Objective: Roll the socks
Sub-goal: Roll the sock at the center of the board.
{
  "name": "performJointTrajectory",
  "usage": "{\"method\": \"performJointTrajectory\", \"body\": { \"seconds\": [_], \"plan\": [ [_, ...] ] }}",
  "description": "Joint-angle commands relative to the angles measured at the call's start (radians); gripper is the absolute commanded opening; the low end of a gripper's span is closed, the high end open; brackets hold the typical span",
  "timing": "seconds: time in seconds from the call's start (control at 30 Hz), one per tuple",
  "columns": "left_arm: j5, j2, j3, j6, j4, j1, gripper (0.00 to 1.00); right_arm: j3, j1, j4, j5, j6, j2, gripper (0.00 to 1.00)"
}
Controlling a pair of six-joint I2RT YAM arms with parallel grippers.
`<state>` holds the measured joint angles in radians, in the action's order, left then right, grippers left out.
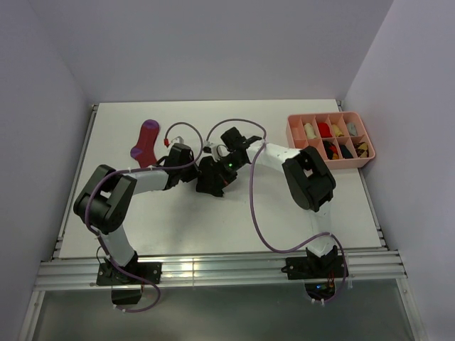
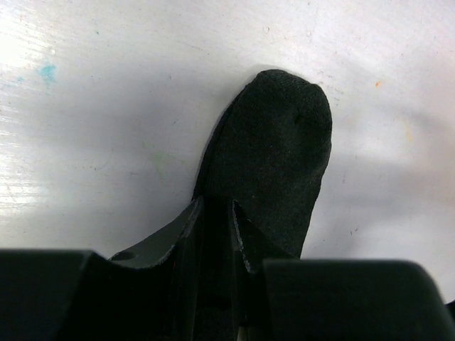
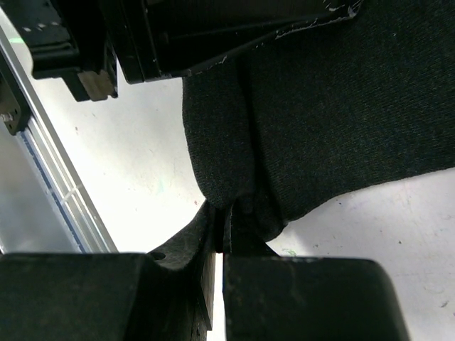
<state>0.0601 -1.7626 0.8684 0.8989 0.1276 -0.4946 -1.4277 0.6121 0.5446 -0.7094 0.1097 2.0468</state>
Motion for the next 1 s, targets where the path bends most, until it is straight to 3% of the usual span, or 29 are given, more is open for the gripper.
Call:
{"method": "performJointTrajectory", "body": {
  "seconds": [0.0,0.47,0.97],
  "plan": [
    [0.006,-0.012,0.007,-0.04,-0.016,-0.009,0.25,-0.051,0.006,0.041,0.005,0.03,0.016,0.0],
    [-0.008,0.018,-0.028,-0.113,0.056,-0.016,0.27,-0.053,-0.02,0.054,-0.019,0.068,0.122,0.0],
    [0.027,0.0,0.0,-0.143,0.03,-0.048,0.27,-0.119,-0.025,0.12,0.007,0.077,0.061,0.0]
  ]
}}
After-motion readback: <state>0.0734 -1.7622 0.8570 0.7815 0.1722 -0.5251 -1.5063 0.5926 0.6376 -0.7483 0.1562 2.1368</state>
